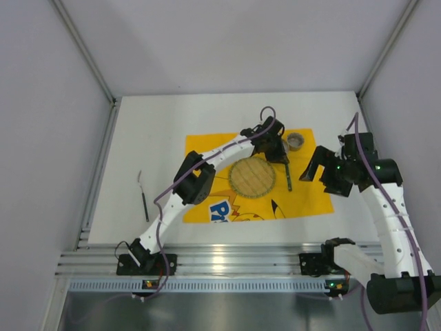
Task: Set the dinner table for one person
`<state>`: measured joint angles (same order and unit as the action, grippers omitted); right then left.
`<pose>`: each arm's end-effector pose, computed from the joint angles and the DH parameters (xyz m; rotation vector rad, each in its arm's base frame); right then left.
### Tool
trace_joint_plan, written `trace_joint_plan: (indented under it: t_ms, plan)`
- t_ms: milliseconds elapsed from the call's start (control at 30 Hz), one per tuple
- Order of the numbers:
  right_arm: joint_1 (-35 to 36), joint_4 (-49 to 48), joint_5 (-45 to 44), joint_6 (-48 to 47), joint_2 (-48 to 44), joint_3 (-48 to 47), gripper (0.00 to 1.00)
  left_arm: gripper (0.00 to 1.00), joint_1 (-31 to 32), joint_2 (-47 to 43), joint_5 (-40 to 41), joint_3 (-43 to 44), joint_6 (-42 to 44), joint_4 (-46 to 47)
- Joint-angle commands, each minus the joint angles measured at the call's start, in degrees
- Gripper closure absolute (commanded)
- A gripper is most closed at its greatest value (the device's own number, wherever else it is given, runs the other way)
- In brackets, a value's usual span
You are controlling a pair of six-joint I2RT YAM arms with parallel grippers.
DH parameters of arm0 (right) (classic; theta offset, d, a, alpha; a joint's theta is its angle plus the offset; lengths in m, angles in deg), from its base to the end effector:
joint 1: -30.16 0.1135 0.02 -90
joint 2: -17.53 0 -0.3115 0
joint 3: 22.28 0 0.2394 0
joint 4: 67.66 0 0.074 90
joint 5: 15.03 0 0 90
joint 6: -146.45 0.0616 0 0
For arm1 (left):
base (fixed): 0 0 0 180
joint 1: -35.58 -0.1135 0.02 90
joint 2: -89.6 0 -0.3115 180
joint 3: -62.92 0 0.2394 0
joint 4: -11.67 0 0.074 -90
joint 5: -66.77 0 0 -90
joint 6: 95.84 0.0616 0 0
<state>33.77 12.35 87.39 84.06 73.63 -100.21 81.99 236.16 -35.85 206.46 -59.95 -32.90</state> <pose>0.1381 0.0220 0.3471 0.4660 2.5837 0.4763 0.4105 -0.4507 0.1735 -0.0648 2.6623 -0.9819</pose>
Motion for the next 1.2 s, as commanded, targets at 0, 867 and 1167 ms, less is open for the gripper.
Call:
trace_joint_plan:
  t_ms: [0, 867, 1167]
  plan:
    - [2.0, 1.1, -2.5, -0.6, -1.7, 0.0, 0.0, 1.0, 1.6, 0.1, -0.5, -0.1, -1.5, 5.2]
    - [5.1, -1.2, -4.6, -2.0, -0.5, 3.1, 0.0, 0.02, 1.6, -10.5, -0.8, -3.7, 0.9, -1.8]
    - [5.0, -2.4, -4.6, -2.1, -0.7, 4.8, 0.0, 0.02, -10.5, -37.3, 7.5, -27.2, 9.5, -9.5]
